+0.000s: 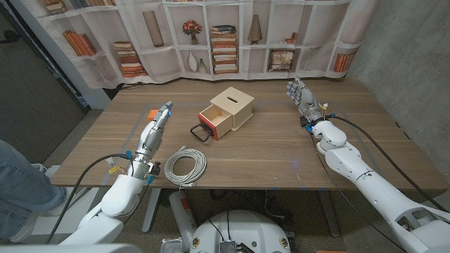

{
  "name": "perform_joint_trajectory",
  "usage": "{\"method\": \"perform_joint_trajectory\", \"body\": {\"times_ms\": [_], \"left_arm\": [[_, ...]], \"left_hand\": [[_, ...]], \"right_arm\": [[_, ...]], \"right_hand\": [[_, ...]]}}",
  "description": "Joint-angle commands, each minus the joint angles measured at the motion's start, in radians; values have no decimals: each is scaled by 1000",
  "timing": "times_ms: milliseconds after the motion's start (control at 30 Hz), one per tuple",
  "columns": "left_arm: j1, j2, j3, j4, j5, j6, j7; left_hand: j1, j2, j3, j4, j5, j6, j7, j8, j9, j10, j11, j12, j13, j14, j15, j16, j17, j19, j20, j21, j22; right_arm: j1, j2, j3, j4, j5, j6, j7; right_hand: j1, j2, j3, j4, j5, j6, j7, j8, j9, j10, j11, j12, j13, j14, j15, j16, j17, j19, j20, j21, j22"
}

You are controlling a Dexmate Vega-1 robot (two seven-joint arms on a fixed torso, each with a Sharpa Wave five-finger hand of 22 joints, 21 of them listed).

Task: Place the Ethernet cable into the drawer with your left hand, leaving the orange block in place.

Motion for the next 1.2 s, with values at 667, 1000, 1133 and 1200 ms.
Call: {"method": "perform_joint_trajectory", "body": {"times_ms": [667, 1000, 1133, 1200], "left_arm": [[128, 52, -35, -42, 38, -37, 86], [163, 54, -48, -52, 64, -49, 117], [173, 52, -51, -52, 79, -59, 130], [183, 52, -56, -55, 89, -64, 140]], "left_hand": [[14, 4, -4, -2, 9, 18, -1, 7, 4, 13, -2, 3, 3, 6, -3, -3, 2, -56, 2, 1, 3], [16, 5, -5, -2, 10, 23, 0, 7, 4, 16, -3, 3, 3, 10, -4, -3, 2, -54, 4, 1, 3], [17, 6, -5, -3, 10, 25, 0, 8, 4, 20, -2, 3, 3, 14, -5, -2, 2, -52, 4, 1, 3], [17, 6, -6, -3, 11, 28, -1, 8, 4, 21, -4, 3, 3, 16, -6, -1, 2, -51, 4, 1, 3]], "right_arm": [[-15, -14, 2, -40, -9, -20, -25], [-13, -16, -2, -43, -12, -22, -22], [-10, -15, -4, -39, -14, -19, -20], [-10, -13, -3, -40, -11, -22, -21]], "right_hand": [[11, 2, -2, -6, -4, 6, 5, -5, 1, 3, 1, -5, 2, 2, 4, -2, 3, 8, -34, -6, 5], [12, 3, -2, -6, -4, 6, 4, -5, 1, 3, 2, -5, 2, 3, 4, -2, 4, 9, -34, -8, 5], [12, 3, -3, -6, -4, 6, 5, -5, 1, 4, 1, -5, 2, 3, 4, -2, 4, 10, -34, -9, 5], [12, 3, -3, -6, -5, 6, 5, -5, 1, 3, 1, -6, 2, 2, 5, -2, 3, 10, -34, -9, 5]]}}
